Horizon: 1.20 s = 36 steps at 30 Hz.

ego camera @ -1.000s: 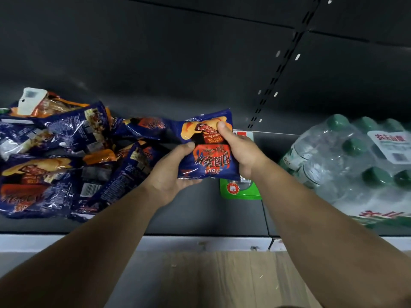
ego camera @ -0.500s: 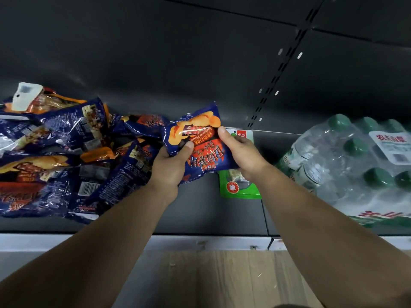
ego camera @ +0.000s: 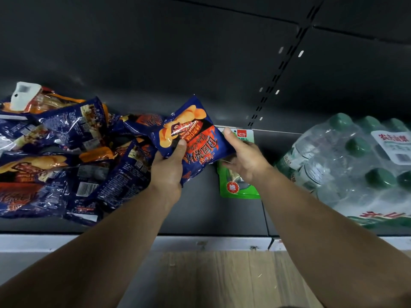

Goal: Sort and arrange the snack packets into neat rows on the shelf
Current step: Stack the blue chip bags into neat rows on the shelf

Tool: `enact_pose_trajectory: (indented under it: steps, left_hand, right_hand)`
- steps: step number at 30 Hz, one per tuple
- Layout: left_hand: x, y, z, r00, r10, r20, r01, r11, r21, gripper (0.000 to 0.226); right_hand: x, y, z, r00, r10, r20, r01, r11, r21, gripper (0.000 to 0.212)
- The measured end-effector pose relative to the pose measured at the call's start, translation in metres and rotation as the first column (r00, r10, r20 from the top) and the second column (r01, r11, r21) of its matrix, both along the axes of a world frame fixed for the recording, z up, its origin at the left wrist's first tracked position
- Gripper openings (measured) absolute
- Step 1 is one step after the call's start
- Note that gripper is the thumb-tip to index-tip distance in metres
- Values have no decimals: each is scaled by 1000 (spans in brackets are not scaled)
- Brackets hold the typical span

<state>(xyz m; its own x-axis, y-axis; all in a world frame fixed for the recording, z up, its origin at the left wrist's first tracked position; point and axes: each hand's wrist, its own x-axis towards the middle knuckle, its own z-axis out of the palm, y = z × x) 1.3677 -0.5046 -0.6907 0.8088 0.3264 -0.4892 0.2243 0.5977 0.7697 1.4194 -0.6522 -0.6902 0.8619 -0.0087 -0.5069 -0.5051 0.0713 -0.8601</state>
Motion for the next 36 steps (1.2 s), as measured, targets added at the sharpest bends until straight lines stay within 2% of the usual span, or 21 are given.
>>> enact_pose_trajectory:
  steps: [2, 4, 7, 9, 11, 15, 16, 19, 21, 23, 25, 27, 29, 32, 34, 36]
  left_hand:
    - [4, 2, 2, 1000, 24, 5, -24, 1000, 4, 26]
    - [7, 3, 4, 999, 48, 15, -48, 999, 7, 25]
    - [6, -2, 4, 998, 48, 29, -48, 999, 5, 26]
    - [4, -5, 2, 999, 43, 31, -43, 999, -4, 26]
    - [2, -9, 0, 999, 21, 39, -22, 1000, 22, 25]
    - [-3, -12, 0, 993, -108, 49, 106, 993, 52, 23]
    - [-3, -11, 1, 992, -126, 29, 123, 989, 80, 28]
    - [2, 5, 3, 994, -96, -48, 105, 963, 247, 74]
    - [6, 21, 8, 996, -63, -65, 81, 942, 325, 88]
    - [9, 34, 13, 986, -168, -22, 166, 927, 337, 69]
    - [7, 37, 18, 922, -386, -30, 378, 880, 287, 47]
    - [1, 32, 17, 843, -532, -79, 537, 827, 168, 54]
    - [-6, 23, 15, 815, -571, -95, 577, 815, 50, 48]
    - [-7, 15, 13, 863, -499, -77, 501, 865, 20, 20]
    - [-3, 14, 13, 925, -376, -49, 377, 926, -1, 20]
    - [0, 13, 13, 965, -261, -30, 259, 963, -74, 26]
  right_hand:
    - [-3, -4, 0, 999, 47, -21, -47, 999, -10, 71]
    - [-9, -3, 3, 985, 159, -63, -161, 987, -18, 73]
    - [-14, 11, 9, 950, 303, -79, -303, 953, 20, 61]
    - [-14, 23, 13, 960, 278, -36, -273, 957, 100, 43]
    - [-13, 31, 15, 984, 177, 10, -176, 968, 179, 20]
    - [-9, 23, 12, 998, 43, 40, -52, 964, 261, 17]
    - [-8, 18, 10, 999, 24, 37, -33, 966, 256, 16]
    - [-5, 1, 8, 999, -24, 37, 15, 972, 235, 15]
    - [-4, -14, 8, 996, 70, 53, -78, 982, 169, 22]
    - [-5, -24, 8, 963, 267, 21, -268, 962, 55, 30]
    - [-5, -27, 7, 911, 411, -39, -412, 911, -19, 46]
    - [-4, -21, 11, 892, 451, -23, -451, 893, 7, 51]
    - [-1, -16, 16, 883, 469, 22, -470, 882, 37, 48]
    - [1, -10, 22, 905, 421, 65, -424, 904, 50, 47]
    - [3, -9, 17, 953, 297, 67, -301, 950, 76, 51]
    - [1, -9, 16, 986, 161, 47, -166, 979, 120, 30]
